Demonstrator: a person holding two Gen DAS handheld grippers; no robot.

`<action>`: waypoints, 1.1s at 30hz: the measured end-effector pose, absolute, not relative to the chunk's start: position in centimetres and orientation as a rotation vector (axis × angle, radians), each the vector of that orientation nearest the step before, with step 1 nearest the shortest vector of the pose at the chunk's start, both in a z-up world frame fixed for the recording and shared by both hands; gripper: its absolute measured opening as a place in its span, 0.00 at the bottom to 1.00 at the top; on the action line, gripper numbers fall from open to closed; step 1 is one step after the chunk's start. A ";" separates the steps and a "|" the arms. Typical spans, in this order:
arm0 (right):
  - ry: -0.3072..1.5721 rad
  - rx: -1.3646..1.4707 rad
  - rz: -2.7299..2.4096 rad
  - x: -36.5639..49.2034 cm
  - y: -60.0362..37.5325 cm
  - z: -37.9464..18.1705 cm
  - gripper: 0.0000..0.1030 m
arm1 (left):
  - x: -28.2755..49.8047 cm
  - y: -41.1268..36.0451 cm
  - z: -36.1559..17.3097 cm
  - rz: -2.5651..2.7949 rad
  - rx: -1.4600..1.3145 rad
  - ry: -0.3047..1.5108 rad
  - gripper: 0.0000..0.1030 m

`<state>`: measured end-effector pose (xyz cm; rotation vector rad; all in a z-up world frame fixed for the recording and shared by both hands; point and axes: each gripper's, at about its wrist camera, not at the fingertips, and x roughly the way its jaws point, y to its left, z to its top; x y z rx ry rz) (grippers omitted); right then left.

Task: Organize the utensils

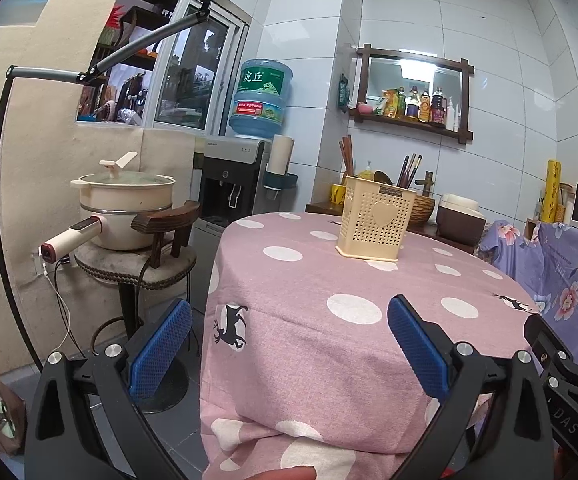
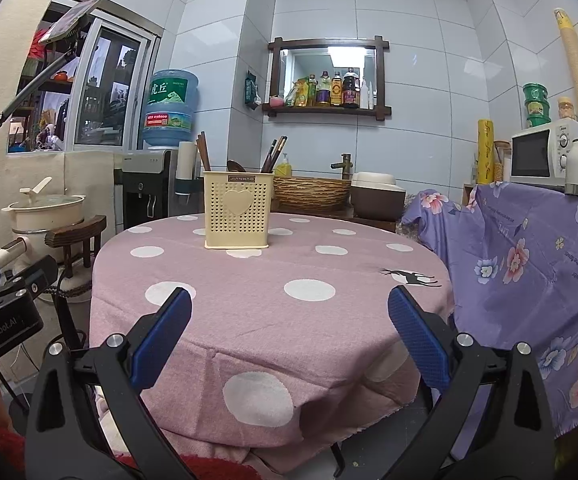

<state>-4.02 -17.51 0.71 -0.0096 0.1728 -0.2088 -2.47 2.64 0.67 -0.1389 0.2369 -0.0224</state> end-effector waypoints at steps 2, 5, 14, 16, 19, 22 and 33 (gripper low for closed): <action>0.173 -0.010 -0.208 -4.0 -17.5 0.7 0.94 | -2.5 2.7 0.7 -0.024 -0.137 0.238 0.95; 0.174 -0.010 -0.208 -4.0 -17.5 0.7 0.94 | -2.6 2.7 0.6 -0.024 -0.139 0.239 0.95; 0.178 -0.010 -0.204 -4.0 -17.4 0.6 0.94 | -2.3 2.6 0.6 -0.033 -0.144 0.253 0.95; 0.179 -0.011 -0.203 -4.0 -17.3 0.5 0.94 | -2.3 2.6 0.7 -0.034 -0.145 0.255 0.95; 0.179 -0.010 -0.203 -4.0 -17.3 0.5 0.94 | -2.3 2.6 0.6 -0.035 -0.144 0.256 0.95; 0.179 -0.011 -0.203 -4.0 -17.2 0.5 0.94 | -2.2 2.4 0.6 -0.040 -0.143 0.258 0.95; 0.181 -0.011 -0.202 -3.9 -17.2 0.5 0.94 | -2.2 2.3 0.6 -0.048 -0.142 0.264 0.95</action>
